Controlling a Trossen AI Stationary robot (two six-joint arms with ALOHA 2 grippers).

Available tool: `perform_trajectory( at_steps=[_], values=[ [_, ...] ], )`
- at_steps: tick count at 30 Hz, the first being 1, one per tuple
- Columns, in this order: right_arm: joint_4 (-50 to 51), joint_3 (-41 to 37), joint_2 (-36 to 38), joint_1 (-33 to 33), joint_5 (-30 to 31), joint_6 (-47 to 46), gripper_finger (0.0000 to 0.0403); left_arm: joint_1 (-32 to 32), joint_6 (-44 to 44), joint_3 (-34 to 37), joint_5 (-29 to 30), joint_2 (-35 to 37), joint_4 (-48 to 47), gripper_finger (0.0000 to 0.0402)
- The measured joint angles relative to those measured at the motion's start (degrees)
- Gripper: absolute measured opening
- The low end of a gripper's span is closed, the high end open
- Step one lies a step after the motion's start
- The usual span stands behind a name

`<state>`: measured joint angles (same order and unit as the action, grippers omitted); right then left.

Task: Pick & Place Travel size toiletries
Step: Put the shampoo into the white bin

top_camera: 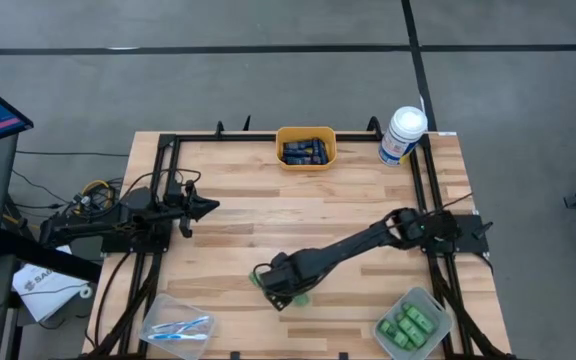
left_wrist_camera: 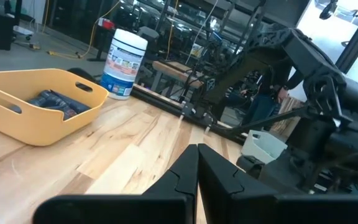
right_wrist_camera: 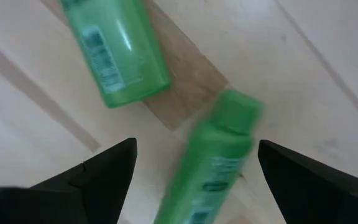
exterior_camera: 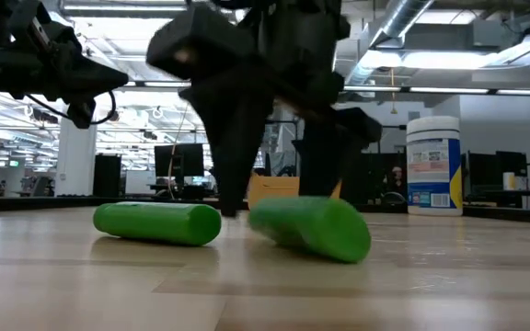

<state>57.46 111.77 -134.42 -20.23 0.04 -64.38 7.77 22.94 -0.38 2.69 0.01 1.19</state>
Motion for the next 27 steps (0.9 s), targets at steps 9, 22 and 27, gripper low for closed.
perform_trajectory(
  at_steps=[9,22,27],
  values=[
    [2.18,1.48,-1.75,-0.18,-1.78,-0.13,0.0315,0.02,0.00,0.00,0.03,0.00,-0.02,0.0001],
    [2.54,1.42,-1.82,-0.76,-2.16,4.10,0.0194,0.00,0.00,0.00,0.07,0.00,0.02,0.0001],
    [2.54,1.42,-1.65,-1.00,-2.14,5.48,0.0150,0.00,0.00,0.00,0.07,0.00,0.04,0.0001]
  ],
)
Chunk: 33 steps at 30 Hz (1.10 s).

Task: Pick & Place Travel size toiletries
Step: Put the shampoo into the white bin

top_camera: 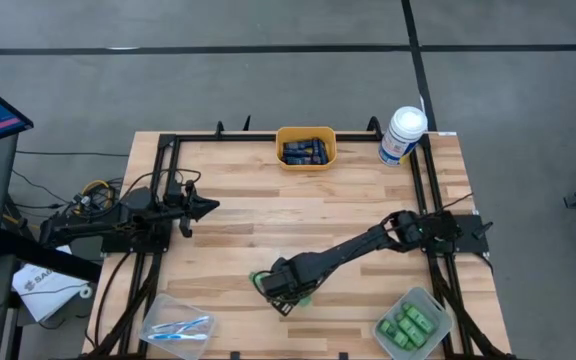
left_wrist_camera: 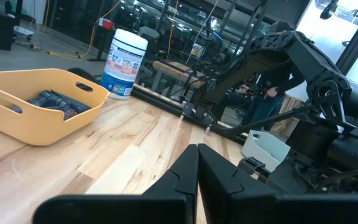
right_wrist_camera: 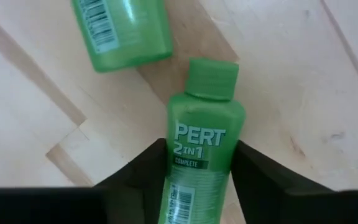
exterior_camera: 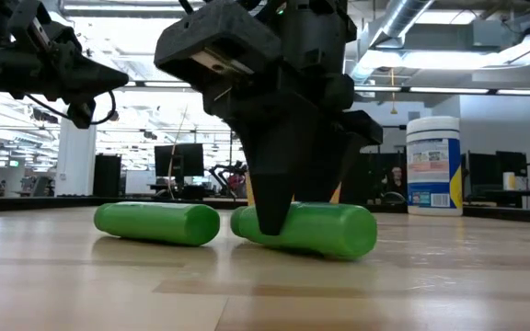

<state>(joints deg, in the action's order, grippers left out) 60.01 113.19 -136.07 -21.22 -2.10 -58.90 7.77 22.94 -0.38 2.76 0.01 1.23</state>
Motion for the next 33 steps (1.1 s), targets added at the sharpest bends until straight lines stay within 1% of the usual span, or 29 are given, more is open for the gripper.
perform_trajectory(
  at_steps=[4,11,20,24,29,33],
  values=[
    [0.86,0.16,0.33,-0.77,-0.03,0.97,0.0140,0.00,0.00,0.00,0.00,0.00,0.02,0.0001],
    [10.24,3.52,0.42,-3.58,-0.32,1.00,0.0159,0.00,0.00,0.00,0.02,0.00,0.04,0.0001],
    [24.98,5.44,1.49,-7.85,-2.52,0.37,0.0154,0.00,0.00,0.02,0.02,0.00,0.07,0.0001],
    [30.50,5.40,3.25,-9.38,-1.95,-2.38,0.0156,0.00,0.00,0.02,0.03,0.00,0.10,0.0001],
    [30.19,3.84,8.20,-11.89,-1.02,-8.13,0.0161,0.00,0.00,0.02,0.04,0.00,0.15,0.0001],
    [29.77,-0.86,12.29,-15.22,-0.99,-15.80,0.0158,0.00,0.00,0.02,0.04,0.00,0.20,0.0001]
  ],
)
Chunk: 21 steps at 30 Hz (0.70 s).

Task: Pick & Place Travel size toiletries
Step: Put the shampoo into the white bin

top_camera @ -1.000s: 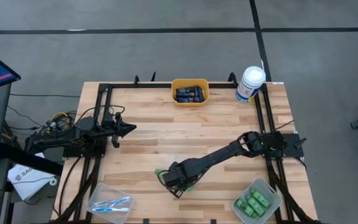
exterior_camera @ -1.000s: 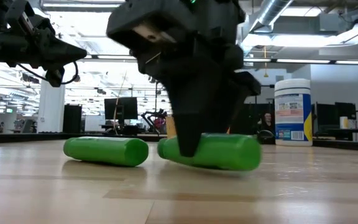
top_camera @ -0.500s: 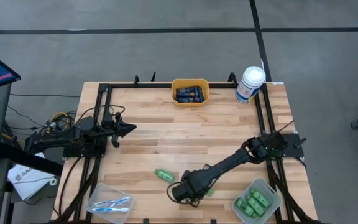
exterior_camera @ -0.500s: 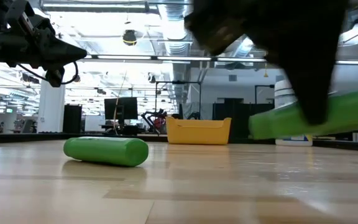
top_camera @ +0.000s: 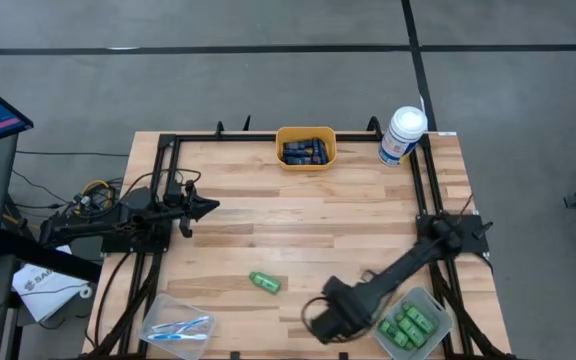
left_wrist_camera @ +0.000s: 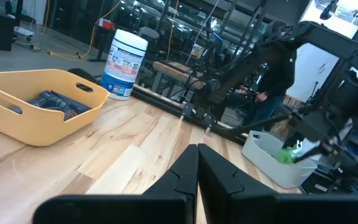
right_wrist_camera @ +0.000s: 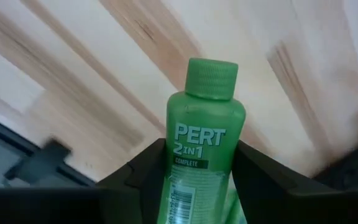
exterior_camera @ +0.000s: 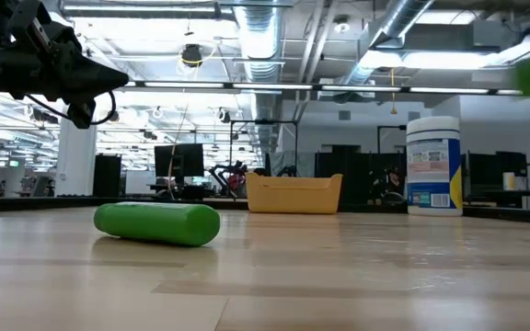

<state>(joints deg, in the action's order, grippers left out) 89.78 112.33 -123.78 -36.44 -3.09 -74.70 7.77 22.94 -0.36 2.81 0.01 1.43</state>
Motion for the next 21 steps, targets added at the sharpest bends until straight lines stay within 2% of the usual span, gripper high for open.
perform_trajectory(
  at_steps=[4,13,17,21],
  values=[
    [0.27,-5.80,5.05,-4.35,-0.67,-9.90,0.0156,0.00,0.00,0.02,0.00,0.00,0.05,0.0001],
    [-0.23,-19.91,16.16,-16.20,-6.94,-33.63,0.0160,0.00,0.00,0.02,0.00,0.00,0.10,0.0001],
    [-1.26,-25.09,18.68,-20.60,-8.52,-40.18,0.0158,0.00,0.00,0.02,0.00,0.00,0.11,0.0001],
    [-6.21,-29.92,19.62,-22.47,-9.08,-41.95,0.0163,0.00,0.00,0.02,0.00,0.00,0.11,0.0001]
  ],
)
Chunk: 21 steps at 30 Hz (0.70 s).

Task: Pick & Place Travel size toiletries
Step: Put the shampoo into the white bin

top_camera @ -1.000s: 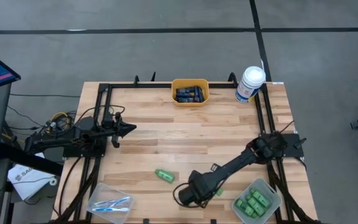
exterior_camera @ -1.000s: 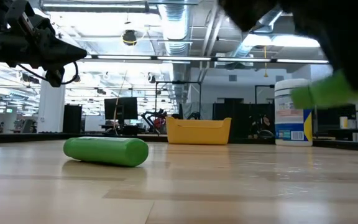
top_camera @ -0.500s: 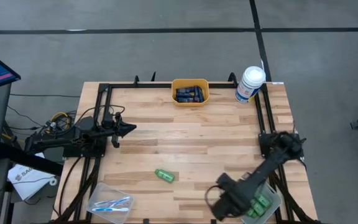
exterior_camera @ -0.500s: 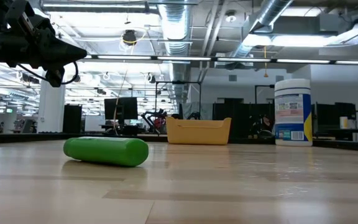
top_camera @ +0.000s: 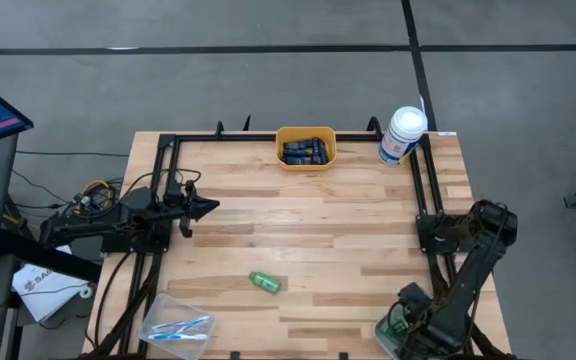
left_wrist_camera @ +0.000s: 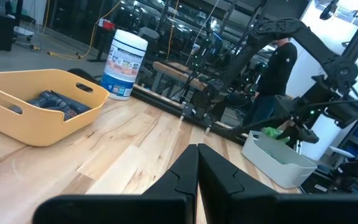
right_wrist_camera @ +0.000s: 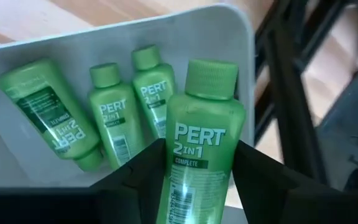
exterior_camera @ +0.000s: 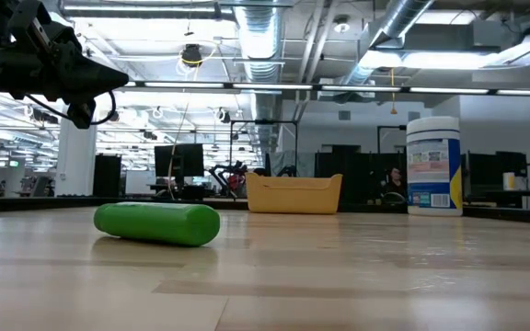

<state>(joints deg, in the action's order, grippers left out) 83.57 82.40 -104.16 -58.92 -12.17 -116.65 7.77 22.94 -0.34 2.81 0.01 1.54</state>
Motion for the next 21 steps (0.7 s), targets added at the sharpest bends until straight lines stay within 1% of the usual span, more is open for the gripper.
perform_trajectory(
  at_steps=[5,8,12,15,19,21],
  values=[
    [-5.79,-4.61,-0.07,0.02,-1.72,1.56,0.0174,0.00,0.00,0.00,0.00,0.00,0.00,0.0001],
    [-6.17,-6.12,-0.12,-0.01,-2.81,1.91,0.0179,0.00,0.00,0.00,-0.02,0.00,0.00,0.0001],
    [-6.12,-6.31,-0.04,0.04,-3.03,4.34,0.0189,0.00,0.00,0.00,-0.02,0.00,0.01,0.0001],
    [-6.57,-6.31,-0.04,0.07,-3.07,4.58,0.0208,0.00,0.00,0.00,-0.02,0.00,0.02,0.0001],
    [-6.67,-6.24,0.11,0.24,-3.41,4.73,0.0247,0.00,0.00,0.00,-0.02,0.00,0.00,0.0001],
    [-7.13,-5.44,0.71,0.88,-2.15,4.73,0.0264,0.00,0.00,0.00,-0.02,0.00,0.02,0.0001]
  ],
)
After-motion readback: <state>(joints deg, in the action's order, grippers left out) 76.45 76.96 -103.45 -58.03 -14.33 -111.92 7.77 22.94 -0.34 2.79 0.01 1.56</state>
